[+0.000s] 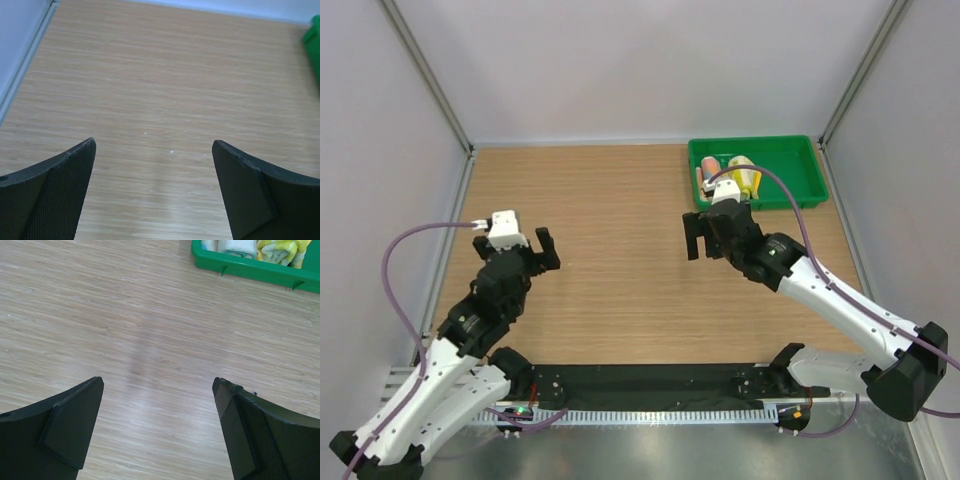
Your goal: Roll the towels
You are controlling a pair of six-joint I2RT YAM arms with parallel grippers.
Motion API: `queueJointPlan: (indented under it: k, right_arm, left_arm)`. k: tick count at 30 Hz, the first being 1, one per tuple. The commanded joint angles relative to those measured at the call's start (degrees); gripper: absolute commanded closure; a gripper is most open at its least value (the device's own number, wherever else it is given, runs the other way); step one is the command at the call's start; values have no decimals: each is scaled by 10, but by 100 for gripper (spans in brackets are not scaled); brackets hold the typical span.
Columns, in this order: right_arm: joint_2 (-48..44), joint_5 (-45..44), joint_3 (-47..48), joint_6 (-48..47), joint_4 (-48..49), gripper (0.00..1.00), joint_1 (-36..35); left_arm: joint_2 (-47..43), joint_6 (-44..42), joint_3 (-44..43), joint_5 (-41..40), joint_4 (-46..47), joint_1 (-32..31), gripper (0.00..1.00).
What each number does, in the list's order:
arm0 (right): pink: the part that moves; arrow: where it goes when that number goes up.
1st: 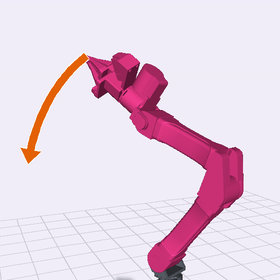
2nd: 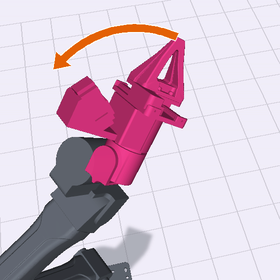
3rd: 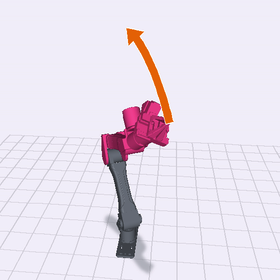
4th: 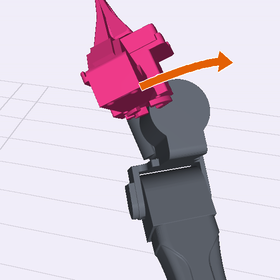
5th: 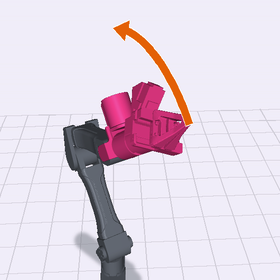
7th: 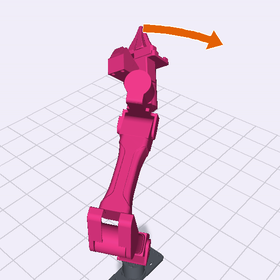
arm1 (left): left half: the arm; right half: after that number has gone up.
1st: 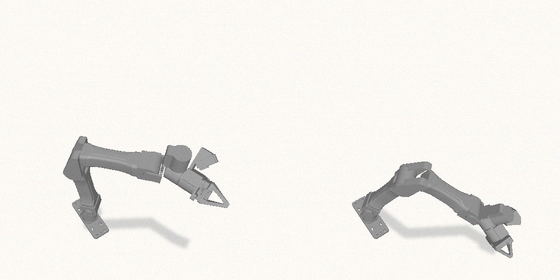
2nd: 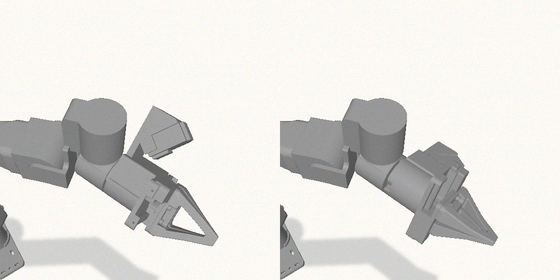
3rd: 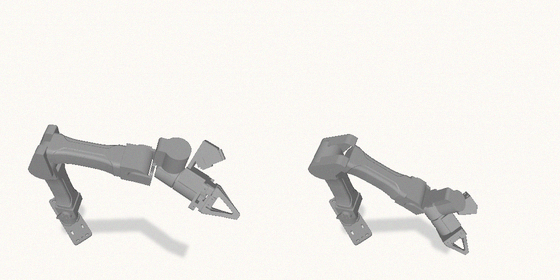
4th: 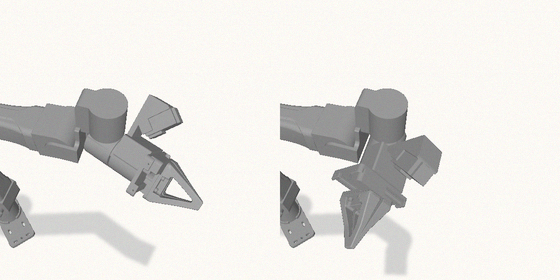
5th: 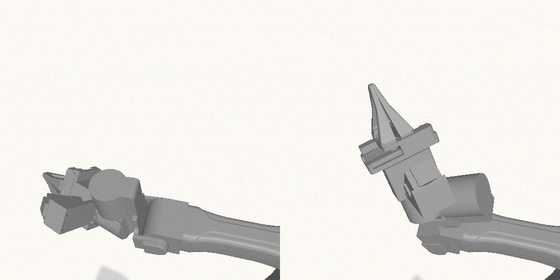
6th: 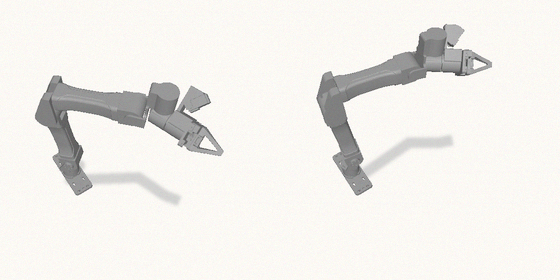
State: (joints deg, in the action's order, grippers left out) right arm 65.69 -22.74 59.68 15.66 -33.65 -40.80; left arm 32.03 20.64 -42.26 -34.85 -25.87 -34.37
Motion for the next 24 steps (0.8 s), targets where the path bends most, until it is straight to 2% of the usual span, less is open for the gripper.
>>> queueJointPlan:
  k: [1,3,6,10,11,13,15,16,17,23,24]
  right_arm:
    - [-22,0,-1,18,26,0,-4]
    - [-28,8,-6,22,26,0,-6]
    - [-32,7,-21,22,36,0,-9]
    - [-32,9,-28,24,38,0,-10]
    - [-33,10,-30,24,40,0,-11]
    - [-35,12,-34,24,46,0,-10]
    - [-36,14,-35,27,49,0,-10]
    - [-36,14,-34,27,49,0,-11]
    - [-35,15,-32,31,50,0,-11]
    - [-30,29,-30,36,53,0,-10]
    - [-29,29,-30,36,51,0,-10]
  left_arm:
    - [44,-105,60,-94,135,0,0]
    - [61,-167,79,-87,198,1,0]
    - [103,-204,104,-77,258,11,0]
    - [166,-191,119,-42,331,73,0]
    - [185,-190,121,-22,353,106,0]
    - [204,-185,141,47,423,139,0]
    - [238,-164,163,113,487,214,0]
    - [250,-163,167,135,487,214,0]
    - [265,-156,174,145,527,226,1]
    - [385,-148,204,145,687,253,0]
    - [390,-137,190,146,657,258,0]
